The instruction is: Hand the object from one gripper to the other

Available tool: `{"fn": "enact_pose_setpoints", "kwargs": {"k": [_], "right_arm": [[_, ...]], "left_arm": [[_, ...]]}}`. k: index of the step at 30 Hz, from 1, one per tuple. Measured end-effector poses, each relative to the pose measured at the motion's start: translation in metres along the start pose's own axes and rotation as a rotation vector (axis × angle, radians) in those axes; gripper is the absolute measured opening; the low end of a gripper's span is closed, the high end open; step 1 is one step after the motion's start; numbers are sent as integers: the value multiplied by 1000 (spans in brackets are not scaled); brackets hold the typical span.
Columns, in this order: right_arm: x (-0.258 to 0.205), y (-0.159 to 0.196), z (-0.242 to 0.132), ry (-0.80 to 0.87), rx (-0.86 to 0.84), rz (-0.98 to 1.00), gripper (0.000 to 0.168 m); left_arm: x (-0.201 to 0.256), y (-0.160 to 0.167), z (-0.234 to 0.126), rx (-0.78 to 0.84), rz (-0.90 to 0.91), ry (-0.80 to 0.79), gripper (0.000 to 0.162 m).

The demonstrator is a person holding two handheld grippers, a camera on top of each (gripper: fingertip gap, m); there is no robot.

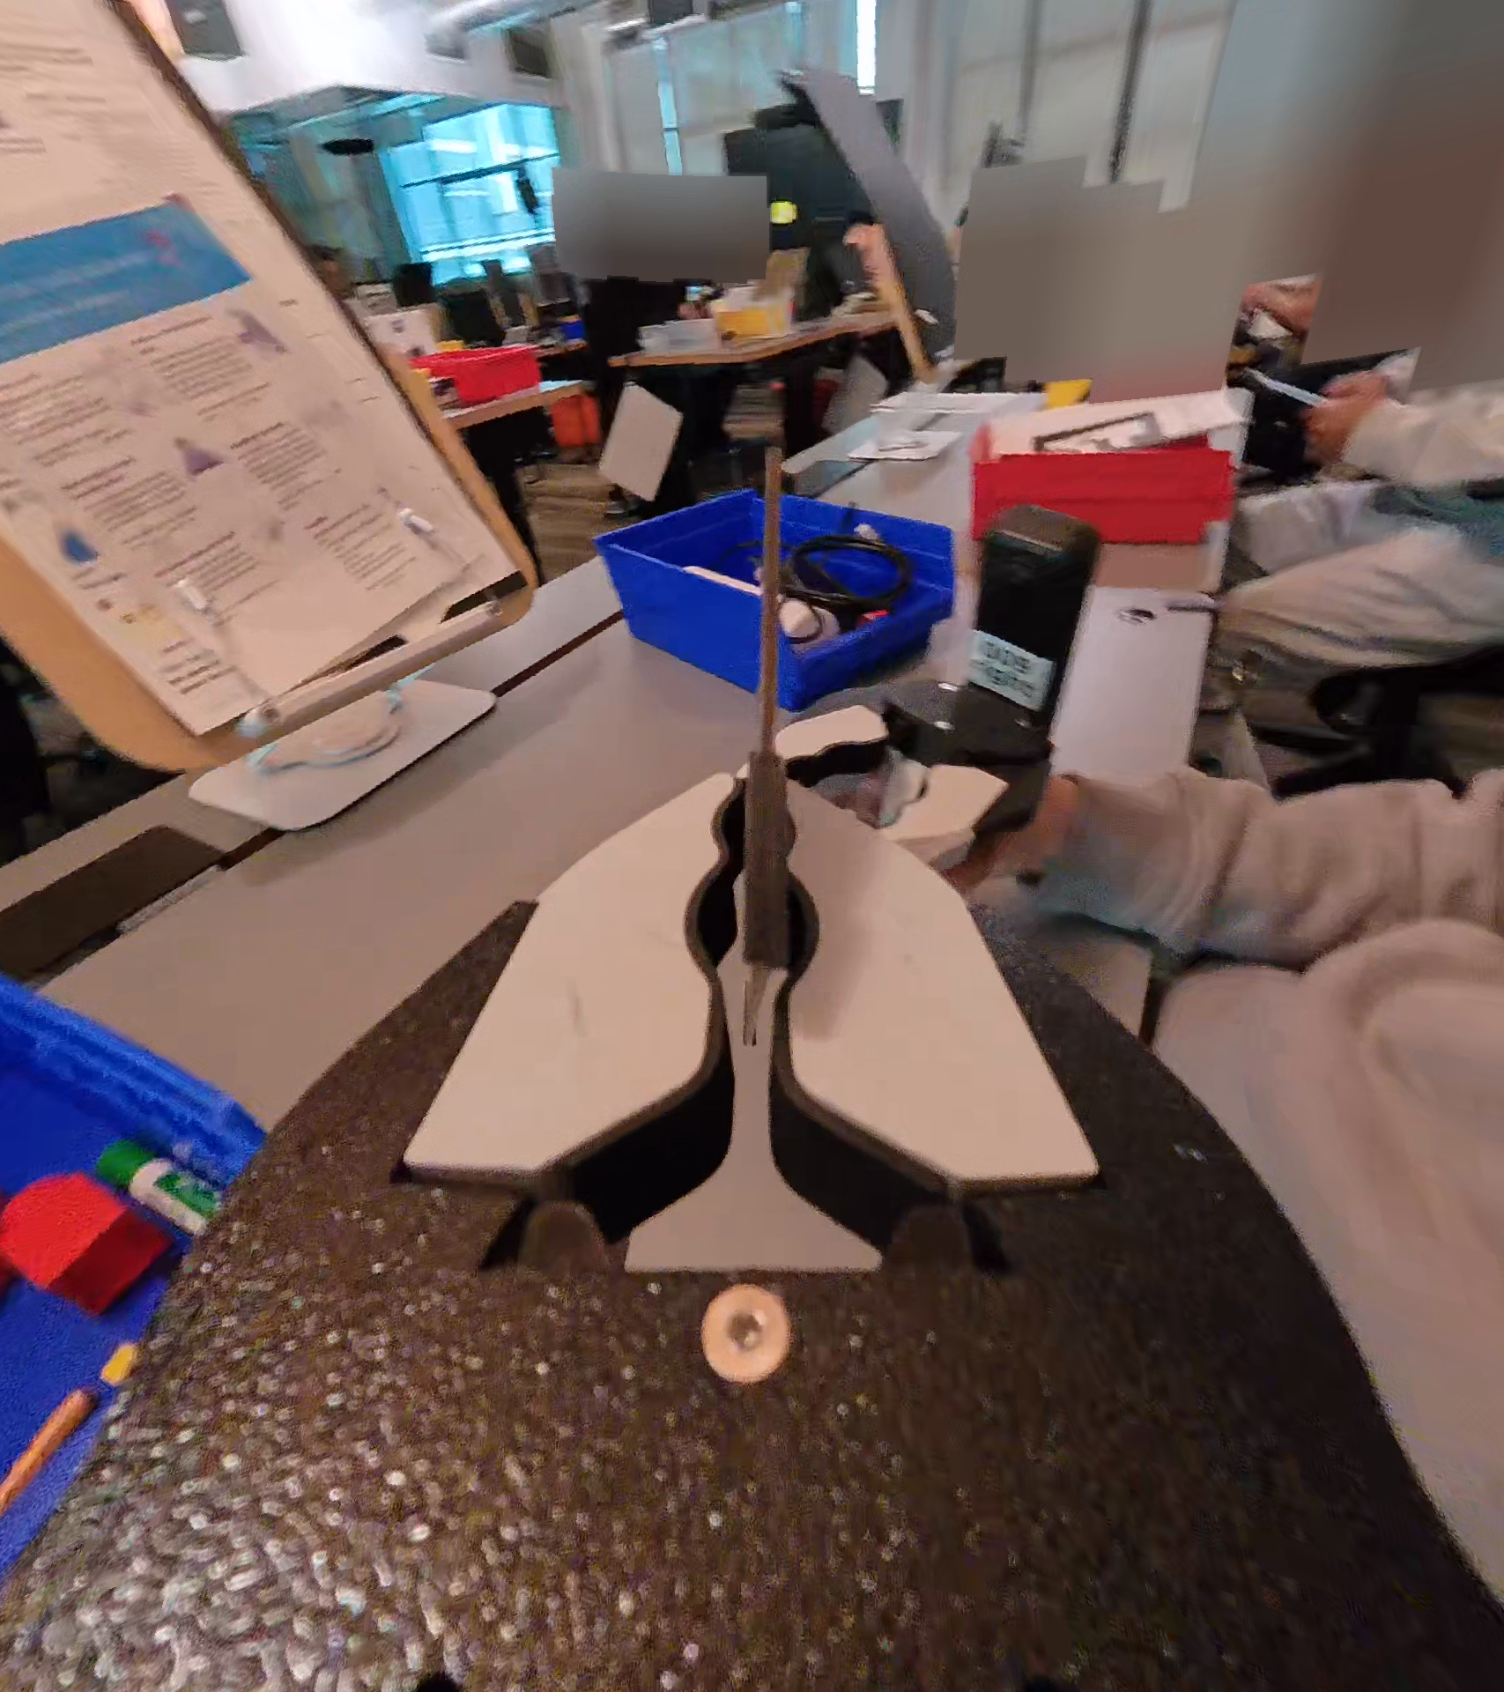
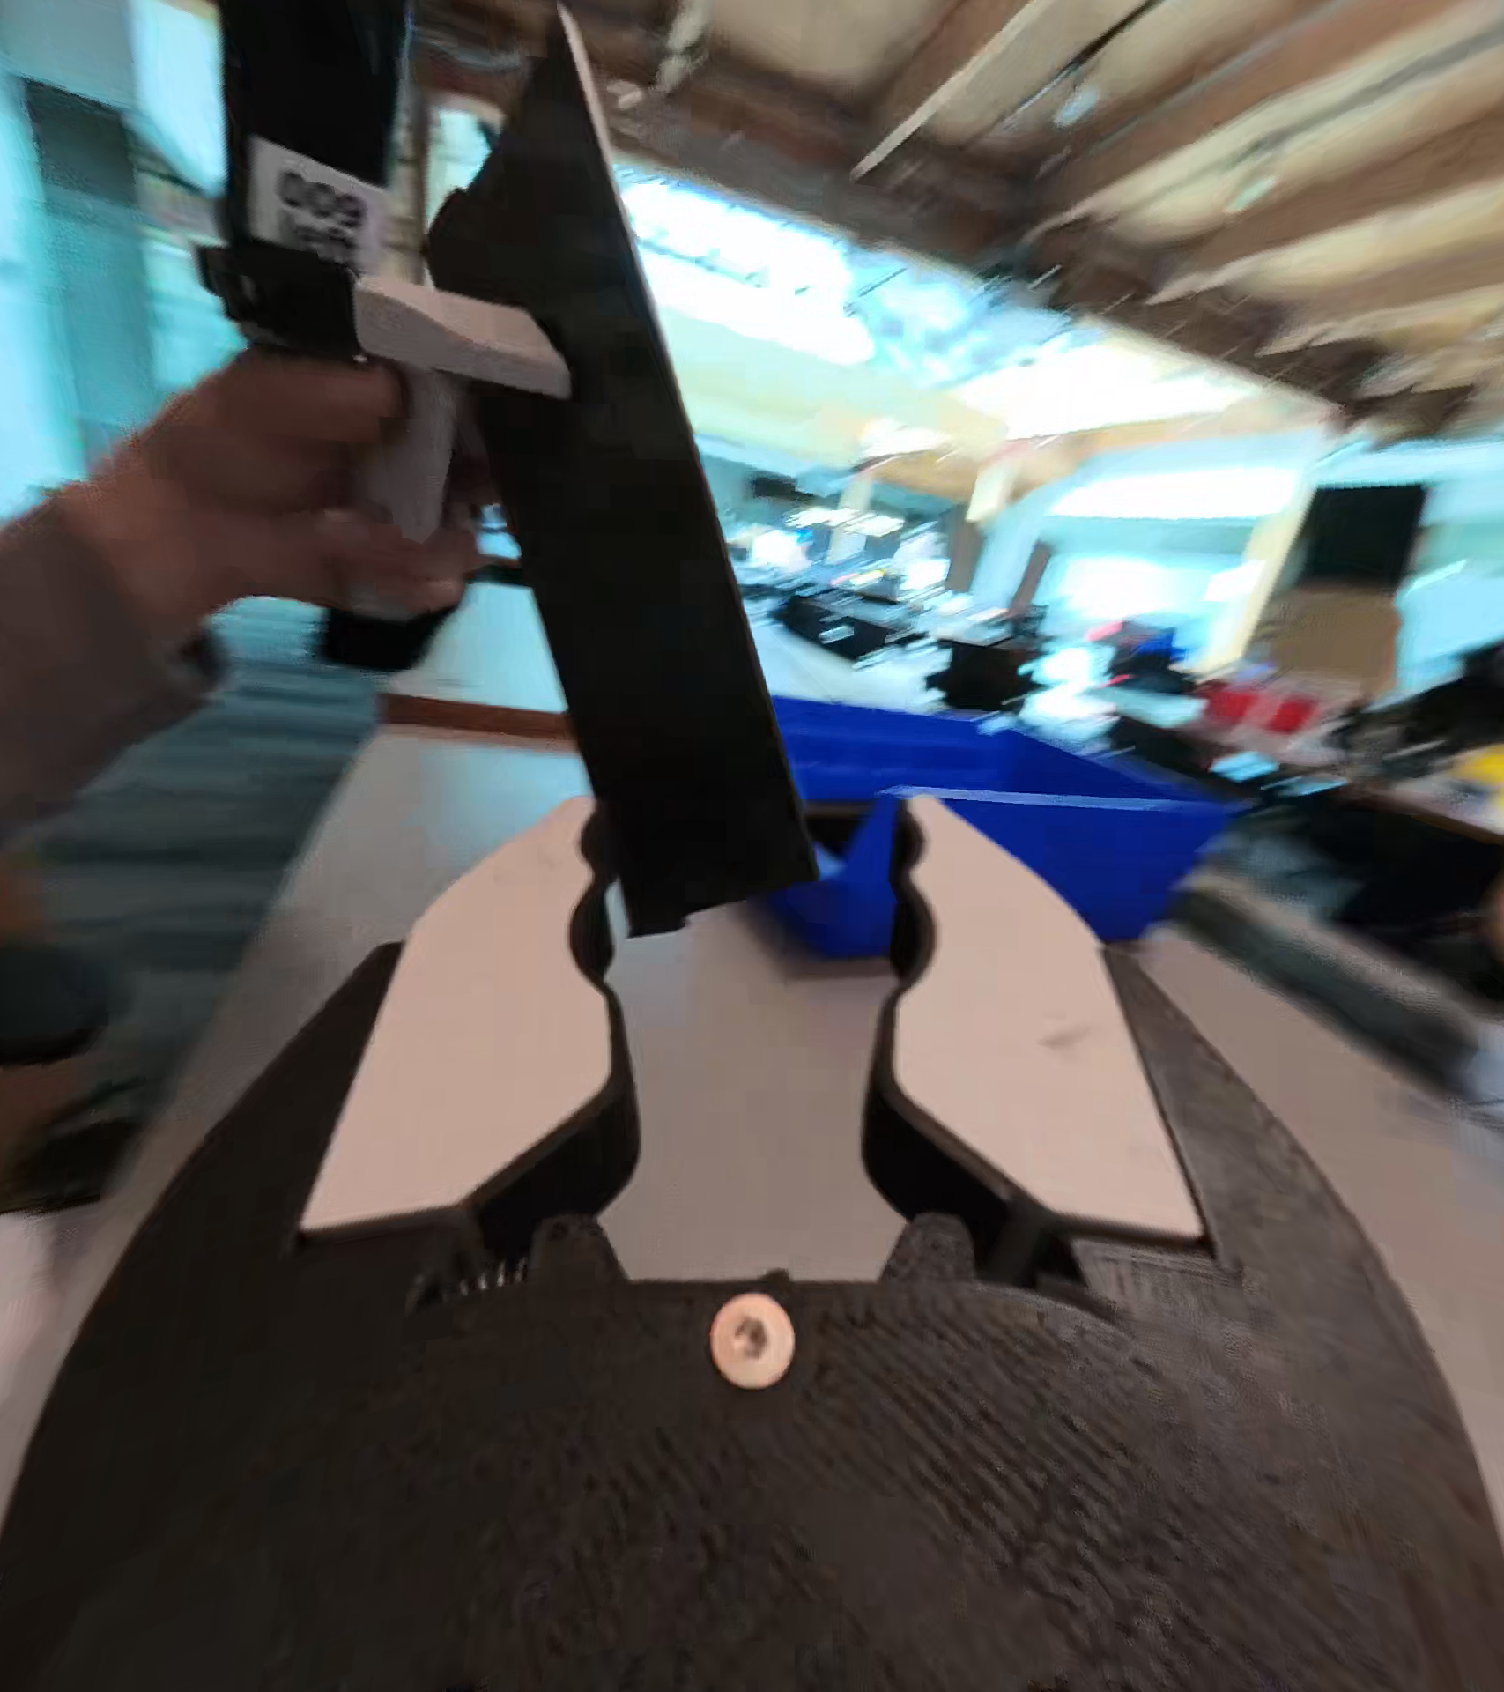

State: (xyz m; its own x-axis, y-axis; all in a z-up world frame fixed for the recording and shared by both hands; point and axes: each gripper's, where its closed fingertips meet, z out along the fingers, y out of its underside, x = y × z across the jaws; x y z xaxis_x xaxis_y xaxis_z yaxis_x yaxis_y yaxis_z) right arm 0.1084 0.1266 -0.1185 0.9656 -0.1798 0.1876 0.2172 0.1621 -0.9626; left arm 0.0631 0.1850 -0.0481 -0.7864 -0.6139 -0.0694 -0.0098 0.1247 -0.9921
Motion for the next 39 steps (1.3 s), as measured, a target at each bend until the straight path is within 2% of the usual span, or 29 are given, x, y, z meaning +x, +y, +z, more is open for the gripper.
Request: {"fn": "enact_pose_setpoints", "kwargs": {"k": [2, 4, 8, 11, 17, 23, 27, 28, 30, 32, 35, 39], "right_arm": [[11, -7, -2, 136, 17, -200, 73], [14, -1, 1, 203, -45, -369, 89], [21, 29, 12, 282, -262, -569, 121], [26, 30, 13, 335, -303, -615, 121], [22, 16, 11, 325, -210, -558, 98], [29, 15, 6, 373, -226, -562, 98], [28, 20, 8, 327, -282, -492, 97], [28, 21, 8, 325, -294, -478, 97], [30, 23, 8, 322, -308, -424, 96], [37, 18, 3, 345, -290, -349, 96], [54, 6, -10, 392, -257, -196, 96], [97, -8, -55, 530, -354, -64, 95]], "left_arm": [[-14, -2, 8, 33, -150, -99, 2], [-16, 0, 20, 51, -270, -125, 2], [-10, 9, 45, 21, -301, -202, 2], [-2, 8, 55, 23, -262, -222, 2], [4, 6, 64, 71, -274, -230, 2], [13, 9, 77, 78, -284, -206, 2], [18, 8, 76, 70, -232, -219, 4], [22, 6, 77, 71, -222, -193, 9], [31, 0, 80, 87, -221, -132, 43], [34, -11, 79, 132, -209, -104, 64], [34, -22, 69, 176, -123, -123, 70], [24, -26, 59, 165, -58, -173, 69]]}}
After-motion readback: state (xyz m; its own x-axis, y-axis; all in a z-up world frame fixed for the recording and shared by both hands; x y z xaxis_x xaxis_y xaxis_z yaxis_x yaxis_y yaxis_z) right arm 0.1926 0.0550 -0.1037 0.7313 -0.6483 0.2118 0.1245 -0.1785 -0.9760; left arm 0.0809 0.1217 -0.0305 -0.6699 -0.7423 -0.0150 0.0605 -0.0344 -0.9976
